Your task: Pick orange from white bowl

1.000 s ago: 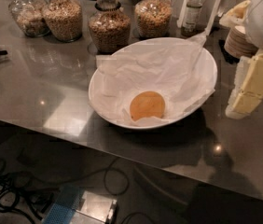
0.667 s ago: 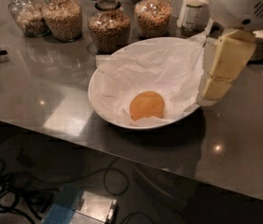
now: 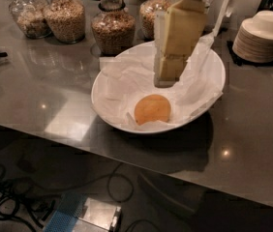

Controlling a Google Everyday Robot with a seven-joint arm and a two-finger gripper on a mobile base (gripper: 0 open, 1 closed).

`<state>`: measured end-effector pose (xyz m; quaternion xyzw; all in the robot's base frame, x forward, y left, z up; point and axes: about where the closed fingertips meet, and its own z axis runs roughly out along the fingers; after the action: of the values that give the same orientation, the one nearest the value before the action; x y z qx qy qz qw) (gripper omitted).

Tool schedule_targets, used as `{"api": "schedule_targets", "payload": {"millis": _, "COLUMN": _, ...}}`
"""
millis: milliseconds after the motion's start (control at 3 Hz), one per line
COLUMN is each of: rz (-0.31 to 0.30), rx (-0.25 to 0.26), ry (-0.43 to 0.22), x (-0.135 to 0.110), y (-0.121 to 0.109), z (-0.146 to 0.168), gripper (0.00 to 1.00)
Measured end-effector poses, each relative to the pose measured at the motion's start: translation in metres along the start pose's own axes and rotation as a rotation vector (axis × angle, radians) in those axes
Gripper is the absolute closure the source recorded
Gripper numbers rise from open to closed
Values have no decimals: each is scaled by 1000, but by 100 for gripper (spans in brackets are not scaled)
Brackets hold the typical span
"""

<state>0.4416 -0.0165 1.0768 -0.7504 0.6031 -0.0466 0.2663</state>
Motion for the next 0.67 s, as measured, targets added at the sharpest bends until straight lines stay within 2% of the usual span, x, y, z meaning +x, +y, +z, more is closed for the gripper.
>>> {"api": "schedule_targets", "payload": {"millis": 333, "rz": 30, "rx": 18, "ry": -18, "x": 3, "y": -13, "z": 9, "gripper": 0}}
{"api": "schedule_targets", "payload": {"millis": 667, "rz": 13, "rx": -34, "ry": -79, "x": -1, "y": -38, "z": 62, "gripper": 0}}
